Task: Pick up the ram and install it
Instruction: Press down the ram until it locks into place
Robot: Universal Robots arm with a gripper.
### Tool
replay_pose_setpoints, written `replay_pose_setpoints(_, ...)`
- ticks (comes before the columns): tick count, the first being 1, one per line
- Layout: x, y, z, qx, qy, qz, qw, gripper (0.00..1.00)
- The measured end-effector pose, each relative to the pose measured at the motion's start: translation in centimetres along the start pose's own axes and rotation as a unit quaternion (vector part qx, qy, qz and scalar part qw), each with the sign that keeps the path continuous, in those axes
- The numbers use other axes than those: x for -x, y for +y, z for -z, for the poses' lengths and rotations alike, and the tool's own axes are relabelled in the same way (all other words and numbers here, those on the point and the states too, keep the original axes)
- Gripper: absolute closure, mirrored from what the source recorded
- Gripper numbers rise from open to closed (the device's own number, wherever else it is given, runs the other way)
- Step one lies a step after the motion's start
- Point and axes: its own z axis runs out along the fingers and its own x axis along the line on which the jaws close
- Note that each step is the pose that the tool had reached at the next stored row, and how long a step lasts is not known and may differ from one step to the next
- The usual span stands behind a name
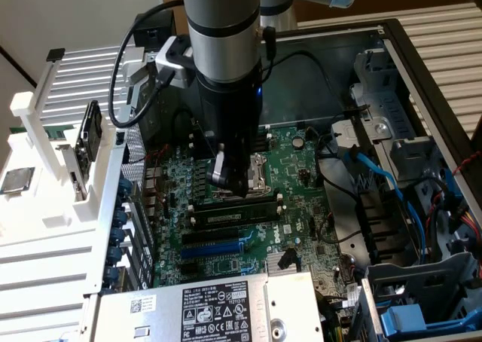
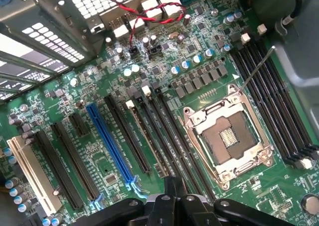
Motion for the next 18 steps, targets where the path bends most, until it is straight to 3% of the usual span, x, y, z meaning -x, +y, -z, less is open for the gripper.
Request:
replay_pose_setpoints(8, 0.00, 0.00, 0.00, -0.0032, 0.0002, -0.059, 0.9982, 0.90)
replay_pose_setpoints(10, 0.00, 0.00, 0.00, -0.0048, 0.0002, -0.089, 0.9961, 0.90)
replay_pose_setpoints(14, 0.00, 0.00, 0.00, -0.0064, 0.0003, -0.118, 0.9930, 0.90)
replay_pose_setpoints(18, 0.00, 0.00, 0.00, -0.0081, 0.0004, -0.148, 0.9889, 0.90)
